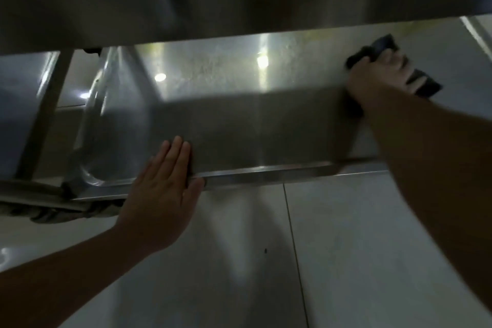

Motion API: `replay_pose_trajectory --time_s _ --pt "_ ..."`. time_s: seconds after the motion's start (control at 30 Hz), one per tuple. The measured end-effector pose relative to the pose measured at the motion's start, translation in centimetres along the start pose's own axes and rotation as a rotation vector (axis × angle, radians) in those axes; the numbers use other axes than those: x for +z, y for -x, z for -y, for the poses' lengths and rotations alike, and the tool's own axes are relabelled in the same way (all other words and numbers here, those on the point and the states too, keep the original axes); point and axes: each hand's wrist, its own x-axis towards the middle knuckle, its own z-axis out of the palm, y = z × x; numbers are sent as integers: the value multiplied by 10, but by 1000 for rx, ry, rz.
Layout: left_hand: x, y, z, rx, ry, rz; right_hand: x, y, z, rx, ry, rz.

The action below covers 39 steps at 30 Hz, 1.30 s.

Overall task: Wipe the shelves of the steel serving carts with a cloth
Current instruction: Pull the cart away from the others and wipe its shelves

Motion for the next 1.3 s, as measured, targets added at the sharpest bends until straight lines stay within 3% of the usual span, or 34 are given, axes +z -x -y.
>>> replay_pose_trajectory --time_s 0.1,0.23,0.33,0.4,0.5,0.6,0.7,0.8,0.97,1.07,1.17,1.3 --pt "-4 -1 -3 -13 14 57 40 83 87 -213 7 -86" --pt "-12 -2 -8 -3 61 124 71 203 203 -844 63 233" --pt "-17 -5 -7 -8 106 184 73 226 218 -1139 90 329" --pt "-20 -6 -3 -36 202 162 73 209 197 -1147 79 194" --pt "-30 2 17 -25 204 112 65 157 153 -764 40 -49" --pt "-36 12 56 -133 142 90 51 135 128 -312 -9 53" --pt "-32 25 82 -290 159 86 60 154 156 -203 -42 76" --pt "-23 31 80 -294 155 71 79 192 210 -436 0 73" --pt "-19 33 78 -301 155 64 105 278 301 -1061 99 301" --pt "-18 33 79 -292 152 57 104 295 312 -1303 95 425" --pt "-15 33 80 -287 149 40 99 283 288 -1349 52 367" --pt "-15 36 79 -279 128 19 92 249 231 -1133 86 202"
